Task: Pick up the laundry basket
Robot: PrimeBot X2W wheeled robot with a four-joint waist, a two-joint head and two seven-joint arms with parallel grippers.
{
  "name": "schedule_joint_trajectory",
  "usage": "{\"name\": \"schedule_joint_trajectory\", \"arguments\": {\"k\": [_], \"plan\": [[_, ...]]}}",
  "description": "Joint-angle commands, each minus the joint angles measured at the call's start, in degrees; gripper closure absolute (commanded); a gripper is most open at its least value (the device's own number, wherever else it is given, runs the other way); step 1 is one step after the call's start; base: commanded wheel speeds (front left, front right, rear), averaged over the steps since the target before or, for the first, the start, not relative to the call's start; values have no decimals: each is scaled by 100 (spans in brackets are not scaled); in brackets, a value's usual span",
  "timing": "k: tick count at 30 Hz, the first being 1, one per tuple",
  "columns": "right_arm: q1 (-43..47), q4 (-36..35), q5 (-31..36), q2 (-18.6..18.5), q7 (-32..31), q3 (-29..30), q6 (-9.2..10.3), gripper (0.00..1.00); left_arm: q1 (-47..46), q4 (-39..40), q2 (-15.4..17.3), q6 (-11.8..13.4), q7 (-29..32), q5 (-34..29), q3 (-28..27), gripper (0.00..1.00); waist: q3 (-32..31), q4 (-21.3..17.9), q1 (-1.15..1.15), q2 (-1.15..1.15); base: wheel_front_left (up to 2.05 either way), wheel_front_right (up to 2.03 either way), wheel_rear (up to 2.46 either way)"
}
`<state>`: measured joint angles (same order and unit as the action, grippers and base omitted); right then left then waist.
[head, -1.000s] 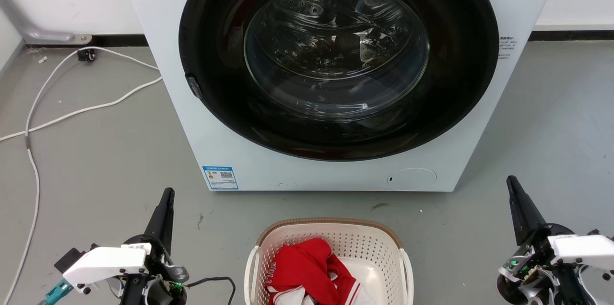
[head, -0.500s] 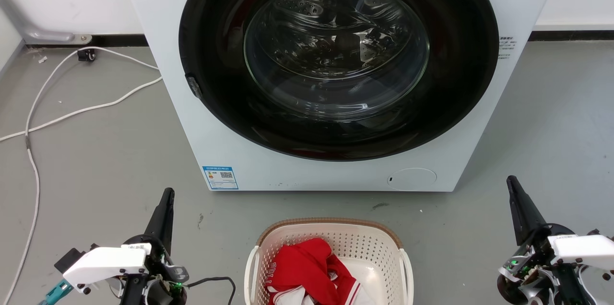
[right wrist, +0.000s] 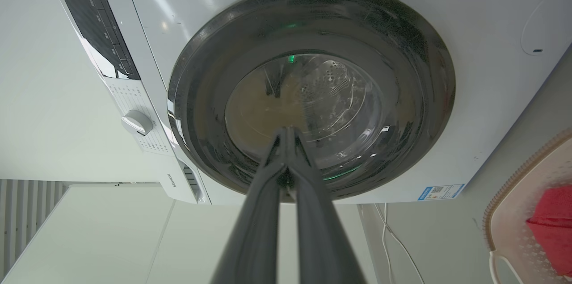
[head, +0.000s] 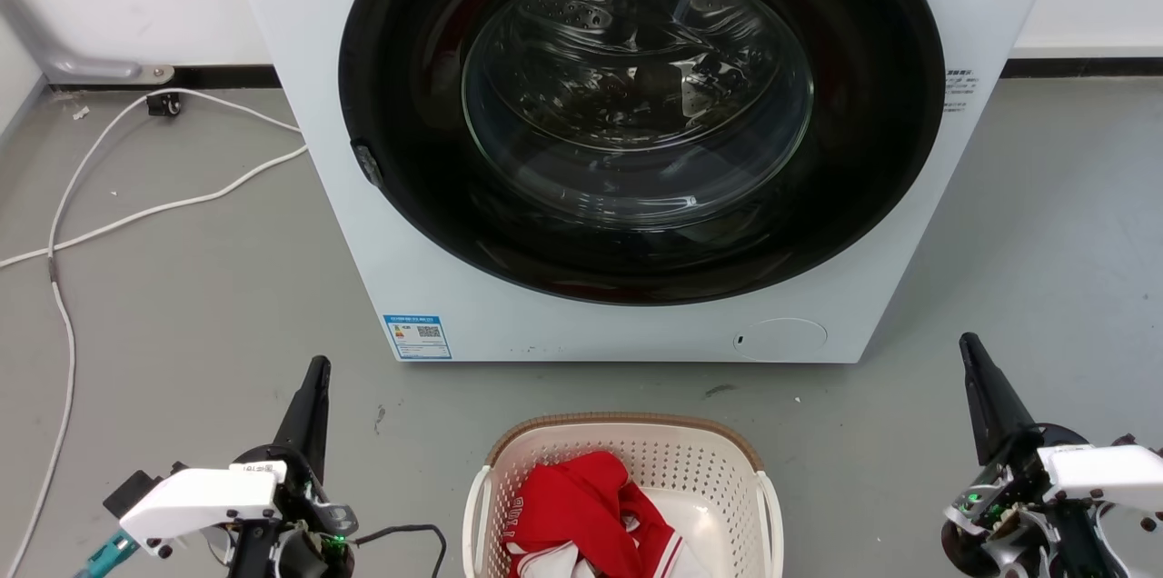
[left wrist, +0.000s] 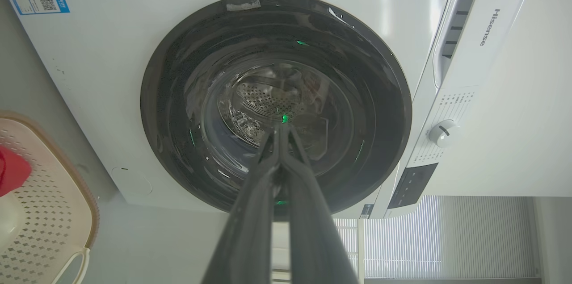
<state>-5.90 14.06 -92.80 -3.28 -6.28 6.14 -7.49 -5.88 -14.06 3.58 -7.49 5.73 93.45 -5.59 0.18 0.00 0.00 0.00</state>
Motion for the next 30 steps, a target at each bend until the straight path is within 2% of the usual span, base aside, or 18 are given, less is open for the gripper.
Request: {"name": "schedule_joint_trajectory", "arguments": {"k": [1, 5, 22, 30], "plan": [[0, 0, 1, 1, 0, 0, 0, 0, 0, 0, 0, 0, 0, 0, -1, 0, 0, 0, 0, 0, 0, 0, 0], [148, 140, 9, 22, 15, -14, 0, 0, 137, -151, -36, 1, -17, -2, 15, 0, 0, 0, 0, 0, 0, 0, 0], [371, -300, 387, 24, 488, -153, 0, 0, 319, 280, -41, 1, -476, -351, 180, 0, 0, -2, 0, 0, 0, 0, 0], [395, -412, 1157, 25, 679, -27, 0, 0, 372, 406, -44, 1, -663, -840, 53, 0, -4, 1, 0, 0, 0, 0, 0]]}}
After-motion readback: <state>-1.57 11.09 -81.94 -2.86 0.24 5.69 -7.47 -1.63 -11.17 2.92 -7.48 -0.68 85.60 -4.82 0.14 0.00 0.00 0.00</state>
